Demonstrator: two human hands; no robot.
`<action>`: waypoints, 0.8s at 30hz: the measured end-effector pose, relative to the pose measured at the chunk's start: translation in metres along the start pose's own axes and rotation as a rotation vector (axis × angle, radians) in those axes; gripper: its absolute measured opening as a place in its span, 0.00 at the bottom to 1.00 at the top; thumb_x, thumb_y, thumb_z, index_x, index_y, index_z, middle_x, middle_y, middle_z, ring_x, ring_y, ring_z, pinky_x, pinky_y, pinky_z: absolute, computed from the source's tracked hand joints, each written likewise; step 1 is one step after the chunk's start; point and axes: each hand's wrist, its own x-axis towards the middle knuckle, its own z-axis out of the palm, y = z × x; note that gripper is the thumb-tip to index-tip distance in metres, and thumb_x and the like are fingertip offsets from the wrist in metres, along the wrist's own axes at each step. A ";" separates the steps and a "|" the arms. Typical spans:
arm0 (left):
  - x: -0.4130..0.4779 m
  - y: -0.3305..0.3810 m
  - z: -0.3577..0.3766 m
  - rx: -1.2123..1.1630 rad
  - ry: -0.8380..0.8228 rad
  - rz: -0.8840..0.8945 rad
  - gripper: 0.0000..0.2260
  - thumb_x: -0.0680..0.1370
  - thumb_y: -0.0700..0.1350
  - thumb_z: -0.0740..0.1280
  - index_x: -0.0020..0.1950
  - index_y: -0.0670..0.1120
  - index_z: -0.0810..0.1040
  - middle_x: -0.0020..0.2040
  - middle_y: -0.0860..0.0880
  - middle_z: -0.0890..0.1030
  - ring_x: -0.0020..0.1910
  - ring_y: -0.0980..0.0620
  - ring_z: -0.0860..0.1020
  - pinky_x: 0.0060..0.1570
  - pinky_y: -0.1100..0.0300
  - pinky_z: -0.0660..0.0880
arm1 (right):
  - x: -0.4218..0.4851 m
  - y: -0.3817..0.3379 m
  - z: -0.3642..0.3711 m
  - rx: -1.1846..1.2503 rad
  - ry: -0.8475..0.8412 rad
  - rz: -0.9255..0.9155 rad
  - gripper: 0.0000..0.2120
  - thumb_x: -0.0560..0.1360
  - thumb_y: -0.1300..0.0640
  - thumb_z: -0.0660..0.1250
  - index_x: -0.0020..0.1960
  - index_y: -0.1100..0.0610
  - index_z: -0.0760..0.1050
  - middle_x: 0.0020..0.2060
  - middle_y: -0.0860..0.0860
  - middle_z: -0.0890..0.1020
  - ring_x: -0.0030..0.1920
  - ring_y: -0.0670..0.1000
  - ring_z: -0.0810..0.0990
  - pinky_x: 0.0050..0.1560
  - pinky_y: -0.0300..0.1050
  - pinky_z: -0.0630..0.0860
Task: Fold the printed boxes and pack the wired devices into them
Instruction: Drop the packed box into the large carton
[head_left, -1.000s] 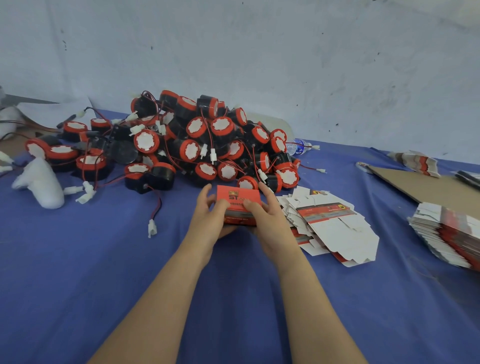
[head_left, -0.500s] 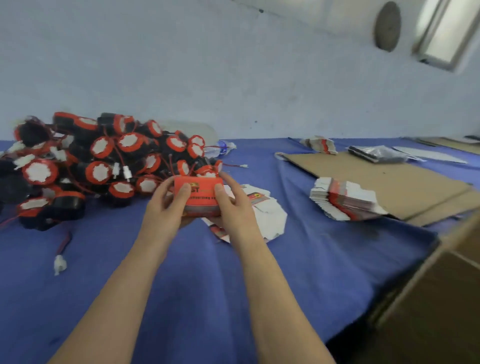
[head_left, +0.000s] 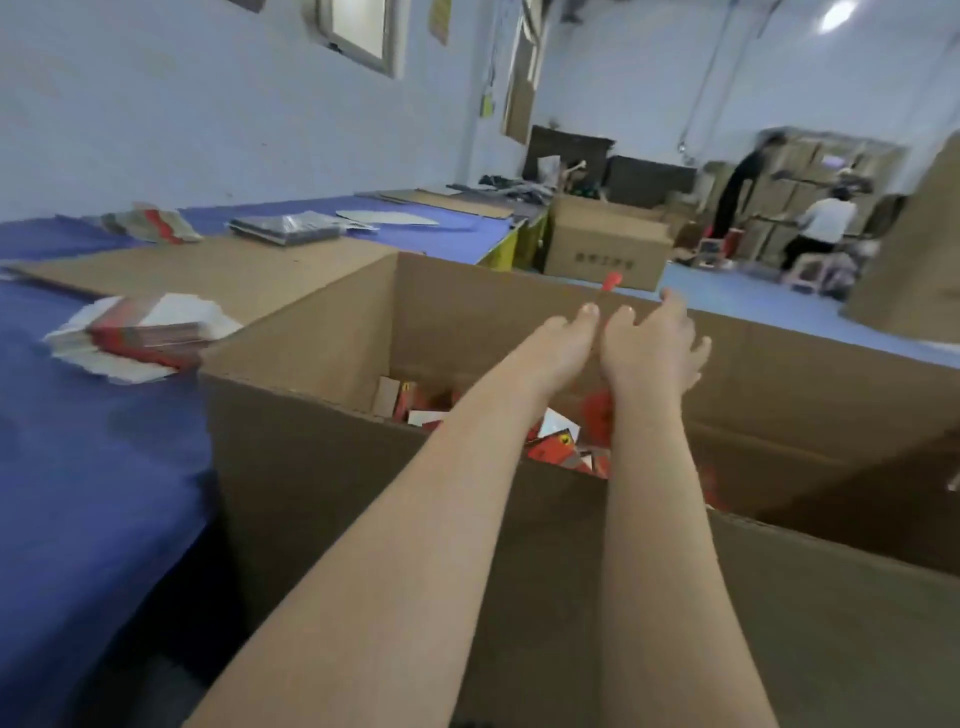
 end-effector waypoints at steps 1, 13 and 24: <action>0.001 0.001 0.012 -0.067 -0.050 -0.014 0.25 0.83 0.56 0.52 0.74 0.42 0.66 0.73 0.41 0.68 0.72 0.42 0.67 0.71 0.48 0.64 | 0.000 0.006 -0.004 0.033 0.044 -0.027 0.23 0.82 0.55 0.55 0.76 0.53 0.58 0.75 0.54 0.62 0.77 0.56 0.52 0.75 0.52 0.47; -0.120 -0.037 -0.218 -0.148 0.765 0.194 0.10 0.81 0.42 0.59 0.54 0.41 0.79 0.46 0.45 0.82 0.45 0.49 0.80 0.43 0.60 0.75 | -0.180 -0.122 0.154 0.896 -0.609 -0.236 0.09 0.79 0.63 0.58 0.55 0.52 0.71 0.47 0.44 0.79 0.46 0.39 0.77 0.48 0.28 0.73; -0.283 -0.171 -0.413 -0.002 1.464 -0.355 0.12 0.78 0.41 0.58 0.53 0.33 0.75 0.58 0.32 0.76 0.55 0.35 0.74 0.50 0.45 0.73 | -0.360 -0.161 0.333 0.261 -1.012 -0.571 0.15 0.78 0.59 0.60 0.63 0.56 0.74 0.61 0.55 0.76 0.63 0.54 0.72 0.57 0.42 0.67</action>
